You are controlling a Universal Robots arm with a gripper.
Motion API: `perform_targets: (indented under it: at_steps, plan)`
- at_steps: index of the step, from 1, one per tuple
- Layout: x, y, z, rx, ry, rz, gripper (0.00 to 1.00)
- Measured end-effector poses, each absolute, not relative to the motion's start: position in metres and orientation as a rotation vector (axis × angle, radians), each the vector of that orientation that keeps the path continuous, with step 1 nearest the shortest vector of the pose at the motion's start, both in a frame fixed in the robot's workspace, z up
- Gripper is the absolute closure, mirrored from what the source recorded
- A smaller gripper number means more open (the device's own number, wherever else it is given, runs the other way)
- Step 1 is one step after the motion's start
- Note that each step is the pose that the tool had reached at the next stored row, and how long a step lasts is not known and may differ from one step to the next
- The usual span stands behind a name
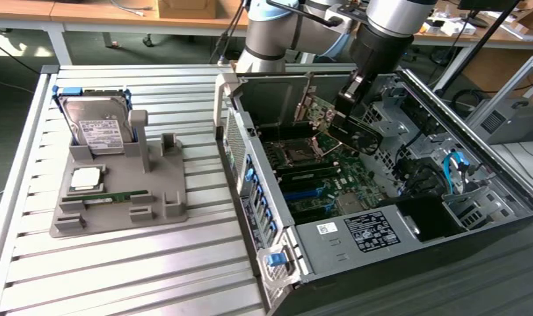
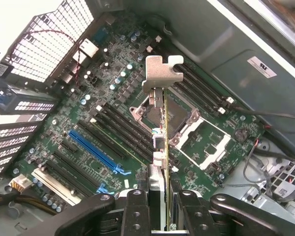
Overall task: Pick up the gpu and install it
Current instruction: 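Insert the gpu into the slot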
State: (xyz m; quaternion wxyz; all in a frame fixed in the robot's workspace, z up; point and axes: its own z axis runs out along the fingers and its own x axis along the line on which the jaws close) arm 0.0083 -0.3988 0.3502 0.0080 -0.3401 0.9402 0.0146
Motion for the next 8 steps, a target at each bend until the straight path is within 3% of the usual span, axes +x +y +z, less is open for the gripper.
perform_targets:
  at_steps: [8]
  plan:
    - [0.0083, -0.3988, 0.3502, -1.094, 2.928, 0.046, 0.73]
